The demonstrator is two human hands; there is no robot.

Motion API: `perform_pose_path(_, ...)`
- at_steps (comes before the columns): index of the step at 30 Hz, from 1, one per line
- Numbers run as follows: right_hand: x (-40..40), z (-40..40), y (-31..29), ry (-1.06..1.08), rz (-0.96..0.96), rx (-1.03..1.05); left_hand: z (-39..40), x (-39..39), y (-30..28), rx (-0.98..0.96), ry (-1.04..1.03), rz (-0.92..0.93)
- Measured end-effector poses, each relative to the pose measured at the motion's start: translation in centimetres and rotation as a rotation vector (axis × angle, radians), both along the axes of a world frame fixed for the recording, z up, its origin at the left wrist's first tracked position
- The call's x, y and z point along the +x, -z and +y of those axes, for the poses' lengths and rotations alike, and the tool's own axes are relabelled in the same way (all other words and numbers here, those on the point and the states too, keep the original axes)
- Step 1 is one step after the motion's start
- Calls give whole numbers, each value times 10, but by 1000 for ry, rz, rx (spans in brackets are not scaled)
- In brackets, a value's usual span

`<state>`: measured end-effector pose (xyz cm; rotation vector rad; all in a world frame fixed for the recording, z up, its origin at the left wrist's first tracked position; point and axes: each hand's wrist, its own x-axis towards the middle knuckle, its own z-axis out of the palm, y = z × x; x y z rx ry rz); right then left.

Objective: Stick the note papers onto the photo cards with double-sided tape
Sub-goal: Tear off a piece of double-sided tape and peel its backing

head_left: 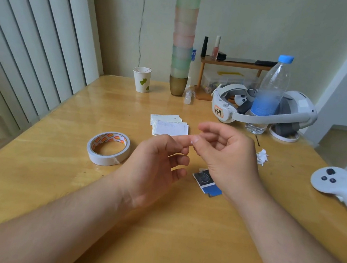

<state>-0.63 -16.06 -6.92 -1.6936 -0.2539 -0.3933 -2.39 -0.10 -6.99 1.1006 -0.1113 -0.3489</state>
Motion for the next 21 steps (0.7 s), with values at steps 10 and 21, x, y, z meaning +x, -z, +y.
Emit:
perform_pose_path(10,-1,-2,-1,-45,25,-12,1,0,1,27,2,-10)
perform_pose_path(21,3,-3,-3,-147,194,226,3,3,3,27,-30,36)
